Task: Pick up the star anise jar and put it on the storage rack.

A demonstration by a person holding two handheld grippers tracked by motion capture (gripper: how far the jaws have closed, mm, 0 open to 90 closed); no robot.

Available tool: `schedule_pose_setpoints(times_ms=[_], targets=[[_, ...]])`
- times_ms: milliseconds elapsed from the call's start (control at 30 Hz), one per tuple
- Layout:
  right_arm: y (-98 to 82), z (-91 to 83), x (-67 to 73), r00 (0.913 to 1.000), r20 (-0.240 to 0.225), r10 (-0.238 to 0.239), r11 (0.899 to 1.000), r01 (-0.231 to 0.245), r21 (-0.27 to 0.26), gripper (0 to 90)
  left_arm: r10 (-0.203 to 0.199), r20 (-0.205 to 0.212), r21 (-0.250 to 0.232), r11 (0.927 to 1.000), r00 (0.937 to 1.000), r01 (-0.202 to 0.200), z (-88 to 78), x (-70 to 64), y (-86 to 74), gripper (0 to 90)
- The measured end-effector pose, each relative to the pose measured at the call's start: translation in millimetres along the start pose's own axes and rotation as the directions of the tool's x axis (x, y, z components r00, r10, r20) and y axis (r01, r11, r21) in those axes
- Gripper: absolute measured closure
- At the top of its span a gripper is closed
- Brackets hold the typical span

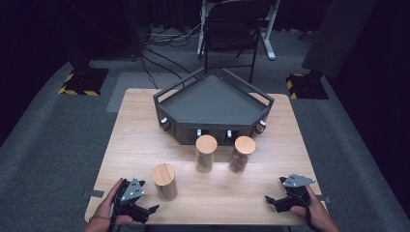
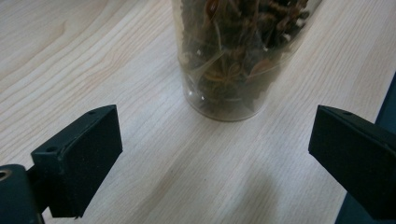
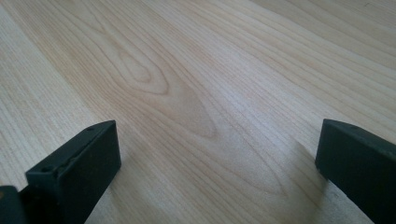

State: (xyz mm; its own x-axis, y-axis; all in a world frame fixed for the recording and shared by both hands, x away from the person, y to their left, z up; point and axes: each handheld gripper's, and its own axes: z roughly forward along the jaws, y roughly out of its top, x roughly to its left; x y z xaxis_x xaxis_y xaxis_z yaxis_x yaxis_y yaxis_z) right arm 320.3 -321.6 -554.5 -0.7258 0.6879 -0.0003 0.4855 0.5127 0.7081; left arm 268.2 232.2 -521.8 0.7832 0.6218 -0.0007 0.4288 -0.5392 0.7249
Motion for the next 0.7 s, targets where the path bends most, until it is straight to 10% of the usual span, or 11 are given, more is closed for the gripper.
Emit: schedule_pose_setpoints(times_ms=[700], targets=[[0.1, 0.1, -0.1, 1.0000, 0.000, 0.000, 1.000, 0.000, 0.000, 0.1, -0.004, -0.028, -0.060, 0.9982, 0.9996, 0.003, -5.1, -11.5, 25.0, 2.6]])
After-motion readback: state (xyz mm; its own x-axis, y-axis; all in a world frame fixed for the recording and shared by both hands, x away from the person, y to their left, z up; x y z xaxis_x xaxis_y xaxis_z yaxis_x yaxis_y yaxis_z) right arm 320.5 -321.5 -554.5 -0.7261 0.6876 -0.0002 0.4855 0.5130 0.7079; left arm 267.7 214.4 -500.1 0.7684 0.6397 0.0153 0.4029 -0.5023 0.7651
